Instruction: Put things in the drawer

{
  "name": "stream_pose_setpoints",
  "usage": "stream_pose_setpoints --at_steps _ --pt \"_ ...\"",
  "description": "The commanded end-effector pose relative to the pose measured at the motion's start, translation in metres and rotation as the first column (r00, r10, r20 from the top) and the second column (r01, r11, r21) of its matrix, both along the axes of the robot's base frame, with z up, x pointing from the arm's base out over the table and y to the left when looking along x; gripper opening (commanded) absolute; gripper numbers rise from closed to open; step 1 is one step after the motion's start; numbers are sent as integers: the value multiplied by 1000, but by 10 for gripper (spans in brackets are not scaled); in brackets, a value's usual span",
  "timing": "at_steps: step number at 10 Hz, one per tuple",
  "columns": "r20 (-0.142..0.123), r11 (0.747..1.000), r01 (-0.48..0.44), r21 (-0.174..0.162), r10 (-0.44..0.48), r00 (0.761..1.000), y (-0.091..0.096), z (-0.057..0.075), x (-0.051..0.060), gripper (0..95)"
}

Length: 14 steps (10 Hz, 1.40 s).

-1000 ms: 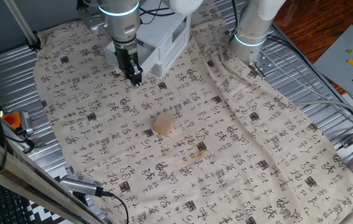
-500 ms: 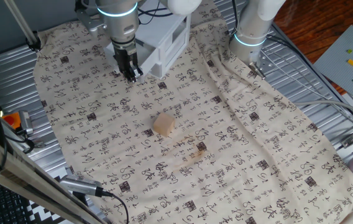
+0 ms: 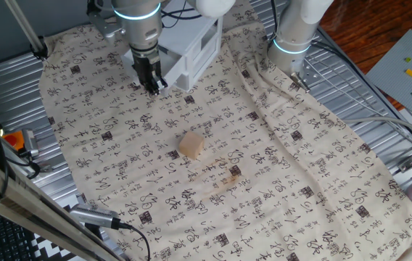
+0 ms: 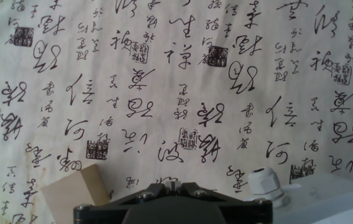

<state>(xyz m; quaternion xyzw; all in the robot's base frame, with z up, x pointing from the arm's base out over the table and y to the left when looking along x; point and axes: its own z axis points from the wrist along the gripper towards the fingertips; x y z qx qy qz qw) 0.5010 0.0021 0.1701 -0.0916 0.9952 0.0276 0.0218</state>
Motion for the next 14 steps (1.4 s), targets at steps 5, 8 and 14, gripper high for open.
stream_pose_setpoints --at_steps 5,8,14 --pt "-37 995 -94 -17 93 995 14 0 15 0" --pt "-47 993 -120 -23 118 992 14 -1 15 0" --pt "-46 979 -204 -20 203 978 13 1 15 0"
